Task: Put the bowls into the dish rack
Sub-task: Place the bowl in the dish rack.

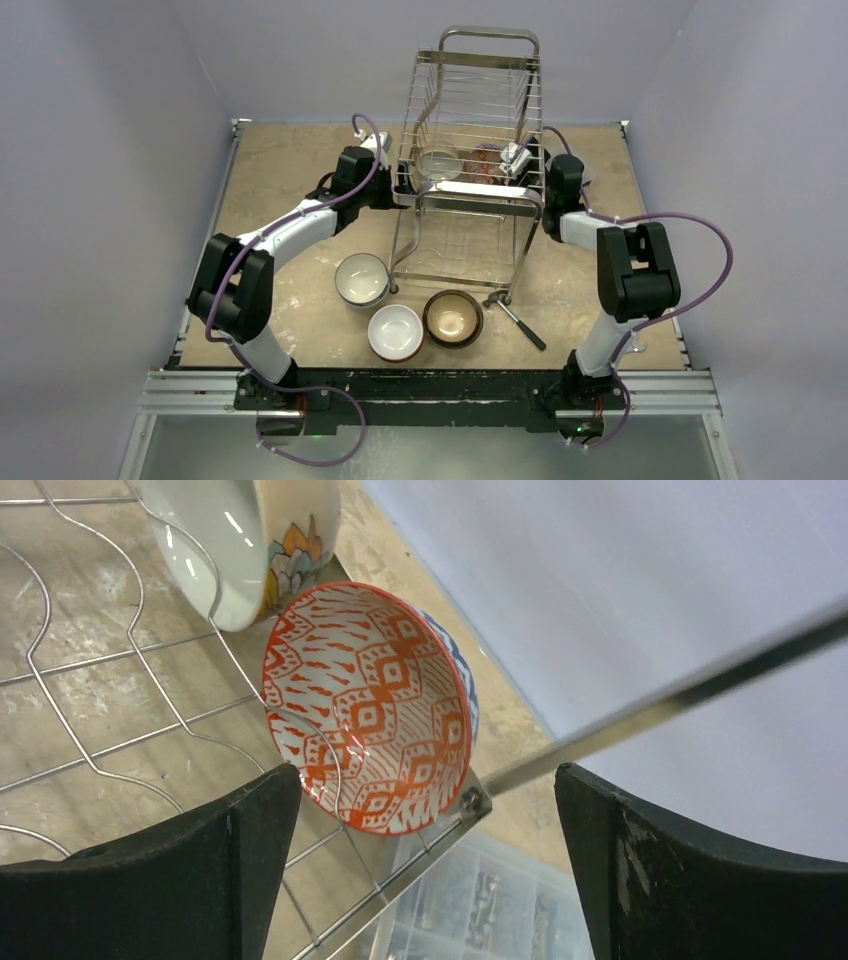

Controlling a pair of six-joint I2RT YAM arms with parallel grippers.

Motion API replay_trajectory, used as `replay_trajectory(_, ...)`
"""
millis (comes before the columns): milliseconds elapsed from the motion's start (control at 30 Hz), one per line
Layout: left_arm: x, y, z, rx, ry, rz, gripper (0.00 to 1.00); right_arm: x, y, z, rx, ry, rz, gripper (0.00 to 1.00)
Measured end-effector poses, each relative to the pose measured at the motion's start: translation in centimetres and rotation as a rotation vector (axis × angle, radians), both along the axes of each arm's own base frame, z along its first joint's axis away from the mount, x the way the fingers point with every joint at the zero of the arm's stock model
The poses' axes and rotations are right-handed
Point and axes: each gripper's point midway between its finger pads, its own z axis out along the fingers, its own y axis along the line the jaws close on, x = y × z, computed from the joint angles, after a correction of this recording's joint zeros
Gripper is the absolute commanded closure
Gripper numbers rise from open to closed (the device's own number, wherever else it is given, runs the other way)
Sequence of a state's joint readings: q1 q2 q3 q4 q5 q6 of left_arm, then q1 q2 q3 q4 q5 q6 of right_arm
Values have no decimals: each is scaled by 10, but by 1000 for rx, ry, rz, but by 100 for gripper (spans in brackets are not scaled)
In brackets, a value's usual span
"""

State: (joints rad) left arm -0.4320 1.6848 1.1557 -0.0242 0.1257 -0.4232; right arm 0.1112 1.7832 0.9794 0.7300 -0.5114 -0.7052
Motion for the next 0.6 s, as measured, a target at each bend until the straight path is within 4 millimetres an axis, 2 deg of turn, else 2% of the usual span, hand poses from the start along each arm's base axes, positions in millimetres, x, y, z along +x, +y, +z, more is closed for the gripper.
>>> replay_trajectory(267, 6, 9, 4, 18, -19, 43, 20, -20, -18, 9, 198, -27, -161, 1)
replay_trajectory(433, 9, 19, 17, 32, -61, 78, 19, -35, -30, 29, 329, -38, -252, 1)
replay_trajectory(600, 12, 27, 30, 42, -102, 120, 19, -63, -48, 49, 464, -64, -360, 1)
